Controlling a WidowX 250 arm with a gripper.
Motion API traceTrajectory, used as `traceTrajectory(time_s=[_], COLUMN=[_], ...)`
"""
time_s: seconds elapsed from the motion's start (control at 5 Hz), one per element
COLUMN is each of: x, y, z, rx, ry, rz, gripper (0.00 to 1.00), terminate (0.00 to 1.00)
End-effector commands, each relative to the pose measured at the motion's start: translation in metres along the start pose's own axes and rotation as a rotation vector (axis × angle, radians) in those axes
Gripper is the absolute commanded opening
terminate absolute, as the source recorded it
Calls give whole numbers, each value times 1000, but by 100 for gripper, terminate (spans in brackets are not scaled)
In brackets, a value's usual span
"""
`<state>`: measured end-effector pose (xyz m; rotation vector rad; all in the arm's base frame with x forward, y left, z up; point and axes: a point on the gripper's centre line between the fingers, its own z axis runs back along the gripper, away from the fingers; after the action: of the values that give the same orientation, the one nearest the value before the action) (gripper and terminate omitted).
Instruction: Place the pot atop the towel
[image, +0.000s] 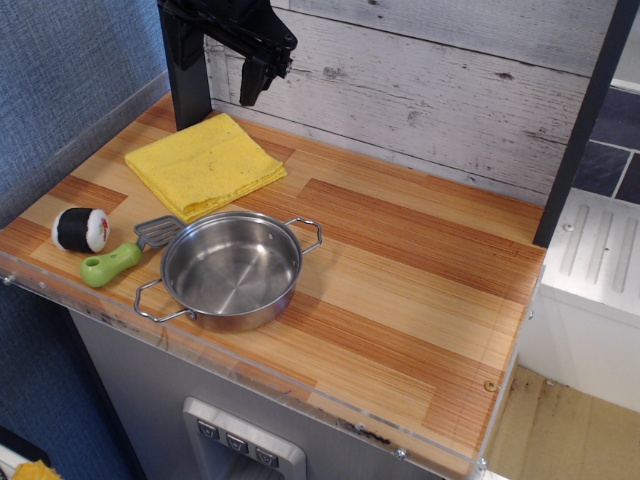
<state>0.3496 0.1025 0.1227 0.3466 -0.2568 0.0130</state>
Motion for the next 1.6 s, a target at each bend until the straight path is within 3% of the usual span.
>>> traceTrajectory(time_s=[0.0,0.2,0.6,0.8,1.2,1.4], x=[0,-7,-19,-34,-67,-78], y=[0,-8,-33,-54,-85,-97], z=[0,13,30,33,29,13], rx=[0,11,-29,-23,-30,-7], ry=[0,-15,-38,-23,21,10], rz=[0,11,-26,-84,-167,-194], gripper=[100,100,100,100,100,100], terminate=[0,0,0,0,0,0])
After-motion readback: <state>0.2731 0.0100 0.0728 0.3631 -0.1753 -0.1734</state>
